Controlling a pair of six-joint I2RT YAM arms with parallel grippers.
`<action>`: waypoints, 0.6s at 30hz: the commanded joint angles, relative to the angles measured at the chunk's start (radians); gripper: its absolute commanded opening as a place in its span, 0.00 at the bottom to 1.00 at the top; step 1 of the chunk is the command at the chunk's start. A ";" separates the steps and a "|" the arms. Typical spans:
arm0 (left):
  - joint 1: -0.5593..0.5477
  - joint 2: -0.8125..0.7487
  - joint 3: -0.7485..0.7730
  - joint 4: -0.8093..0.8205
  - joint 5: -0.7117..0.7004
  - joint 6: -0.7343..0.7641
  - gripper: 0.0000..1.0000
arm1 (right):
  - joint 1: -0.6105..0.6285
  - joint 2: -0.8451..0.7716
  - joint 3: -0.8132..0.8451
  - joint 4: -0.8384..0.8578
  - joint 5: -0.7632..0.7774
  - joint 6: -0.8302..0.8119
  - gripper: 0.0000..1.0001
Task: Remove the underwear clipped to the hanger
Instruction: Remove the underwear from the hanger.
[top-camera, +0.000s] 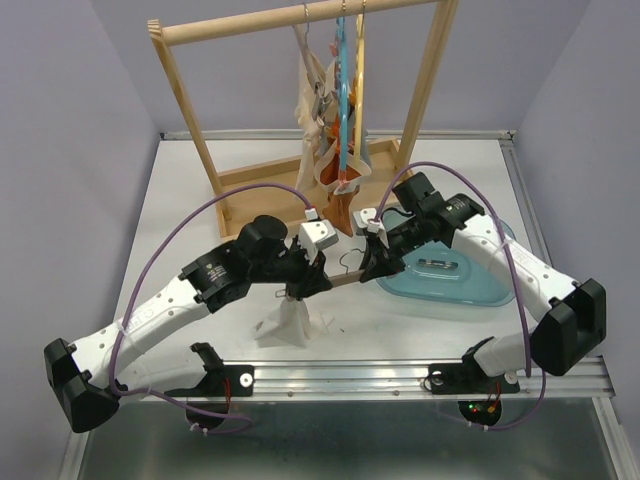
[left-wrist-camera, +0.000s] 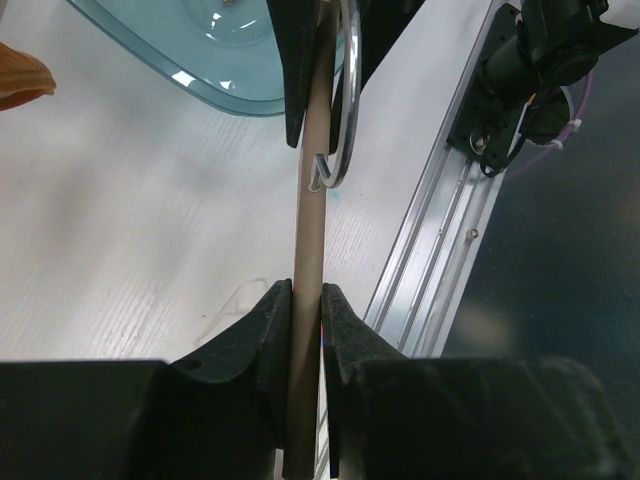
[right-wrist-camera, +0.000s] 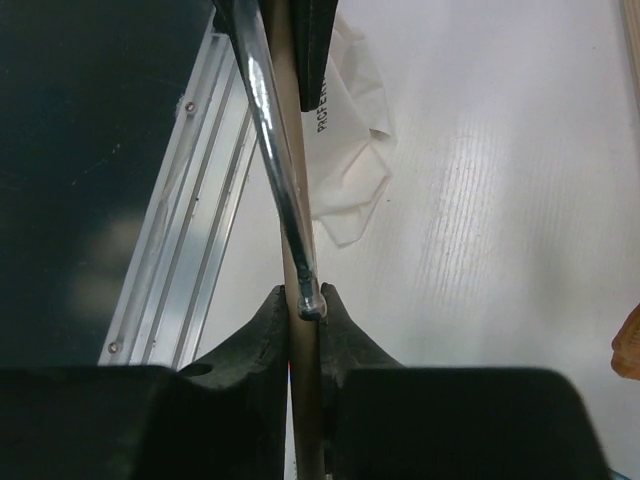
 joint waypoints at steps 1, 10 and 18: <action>-0.007 -0.015 0.032 0.083 0.020 -0.018 0.00 | 0.009 -0.044 -0.004 0.022 0.008 -0.020 0.07; -0.007 -0.106 0.021 0.130 -0.025 -0.006 0.43 | 0.010 -0.107 -0.047 0.009 0.065 -0.058 0.00; -0.007 -0.172 -0.004 0.147 -0.065 0.020 0.75 | -0.005 -0.156 -0.079 0.011 0.096 -0.061 0.01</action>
